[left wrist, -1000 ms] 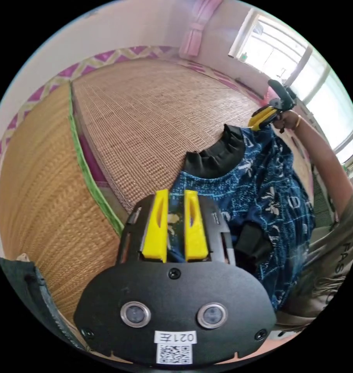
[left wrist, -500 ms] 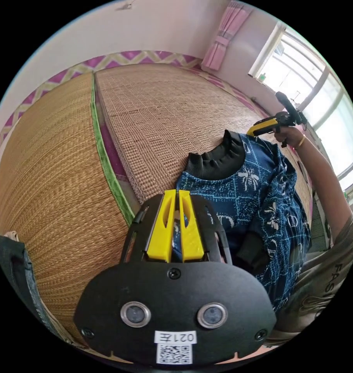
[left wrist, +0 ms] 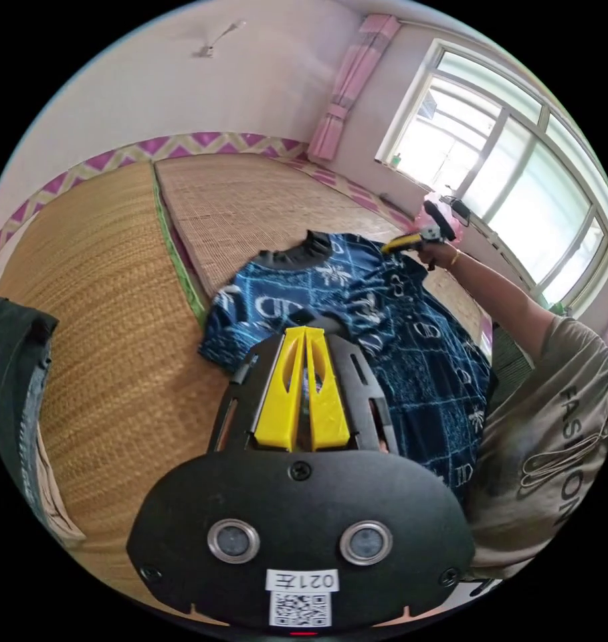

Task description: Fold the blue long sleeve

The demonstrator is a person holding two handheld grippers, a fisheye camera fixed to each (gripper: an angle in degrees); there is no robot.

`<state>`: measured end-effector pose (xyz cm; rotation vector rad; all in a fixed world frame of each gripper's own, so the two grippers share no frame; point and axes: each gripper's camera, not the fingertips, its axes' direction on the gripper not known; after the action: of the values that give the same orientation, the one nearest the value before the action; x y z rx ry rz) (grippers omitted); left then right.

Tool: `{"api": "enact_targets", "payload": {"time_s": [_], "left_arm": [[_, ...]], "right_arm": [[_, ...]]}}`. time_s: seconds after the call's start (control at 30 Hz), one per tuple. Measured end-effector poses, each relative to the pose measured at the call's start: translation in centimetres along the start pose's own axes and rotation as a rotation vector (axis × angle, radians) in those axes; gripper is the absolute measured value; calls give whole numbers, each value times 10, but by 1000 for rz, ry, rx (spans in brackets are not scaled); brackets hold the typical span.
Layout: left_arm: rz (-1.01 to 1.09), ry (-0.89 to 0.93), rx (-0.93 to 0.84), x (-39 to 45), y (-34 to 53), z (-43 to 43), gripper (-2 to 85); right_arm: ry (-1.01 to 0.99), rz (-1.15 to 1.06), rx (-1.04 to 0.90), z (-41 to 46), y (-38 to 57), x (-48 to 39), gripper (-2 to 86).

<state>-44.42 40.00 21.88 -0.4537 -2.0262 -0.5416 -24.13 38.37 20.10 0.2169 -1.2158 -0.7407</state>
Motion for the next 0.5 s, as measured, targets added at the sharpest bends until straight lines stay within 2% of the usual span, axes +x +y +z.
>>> {"api": "enact_targets", "payload": {"time_s": [0.03, 0.13, 0.2, 0.3, 0.37, 0.43, 0.5], "left_arm": [[0, 18, 9, 15, 13, -10, -10], [-14, 63, 41, 50, 54, -46, -10], [-18, 106, 50, 69, 82, -69, -9], [-21, 133, 86, 104, 132, -102, -9], [-23, 131, 89, 124, 157, -113, -9], [-44, 171, 92, 147, 186, -121, -9], [-52, 178, 82, 163, 207, -129, -7]], "right_arm": [[81, 103, 19, -21, 10, 11, -9], [30, 188, 224, -107, 57, 22, -8], [-63, 108, 210, -139, 83, 14, -8], [-171, -59, 82, -153, 126, -11, -9], [-52, 45, 0, -131, 157, -4, -9], [-94, 173, 151, -150, 187, 13, -9], [-138, 277, 201, -184, 209, 26, -8]]}}
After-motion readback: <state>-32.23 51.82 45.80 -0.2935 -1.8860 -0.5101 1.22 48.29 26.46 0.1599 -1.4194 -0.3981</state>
